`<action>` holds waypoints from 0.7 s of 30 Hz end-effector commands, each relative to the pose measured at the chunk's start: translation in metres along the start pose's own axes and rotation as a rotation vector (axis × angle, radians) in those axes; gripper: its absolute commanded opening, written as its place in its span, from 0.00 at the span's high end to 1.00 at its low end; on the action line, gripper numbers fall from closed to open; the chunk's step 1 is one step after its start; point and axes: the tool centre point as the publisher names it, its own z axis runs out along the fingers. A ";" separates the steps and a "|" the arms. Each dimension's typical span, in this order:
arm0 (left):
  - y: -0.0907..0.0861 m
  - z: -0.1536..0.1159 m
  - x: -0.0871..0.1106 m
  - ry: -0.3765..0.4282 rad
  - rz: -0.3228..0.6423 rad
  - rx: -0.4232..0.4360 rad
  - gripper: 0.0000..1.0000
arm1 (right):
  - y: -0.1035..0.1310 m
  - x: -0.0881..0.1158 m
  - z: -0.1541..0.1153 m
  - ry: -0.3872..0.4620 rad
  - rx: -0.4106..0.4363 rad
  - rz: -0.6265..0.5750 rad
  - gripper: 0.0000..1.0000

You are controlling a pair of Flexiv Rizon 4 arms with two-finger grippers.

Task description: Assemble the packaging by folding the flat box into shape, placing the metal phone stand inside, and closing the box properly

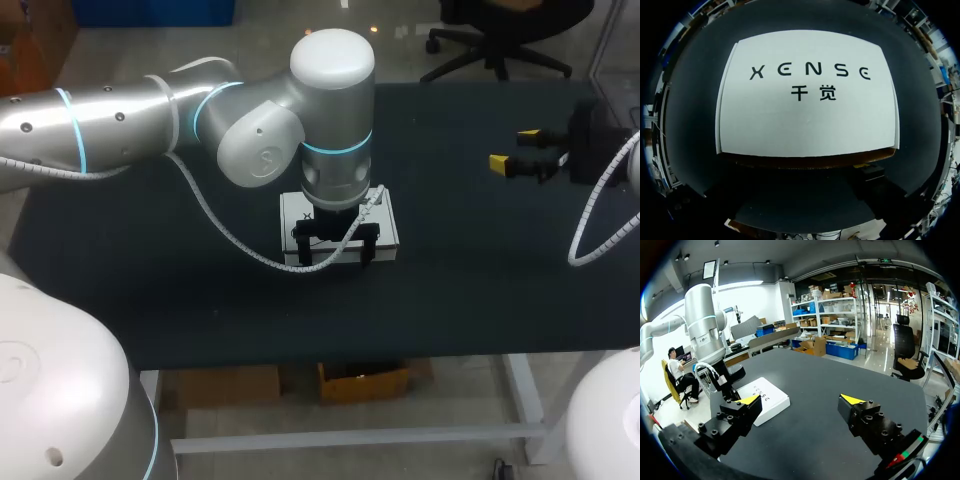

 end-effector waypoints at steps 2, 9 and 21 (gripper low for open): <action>-0.006 -0.001 0.004 -0.005 -0.009 0.012 0.00 | -0.001 -0.001 -0.001 0.004 -0.005 -0.001 0.00; -0.021 0.003 0.006 -0.001 -0.014 0.014 0.00 | -0.001 -0.001 -0.001 0.004 -0.005 -0.001 0.00; -0.065 0.009 0.006 -0.009 -0.014 0.014 0.00 | -0.001 -0.001 -0.001 0.004 -0.005 -0.001 0.00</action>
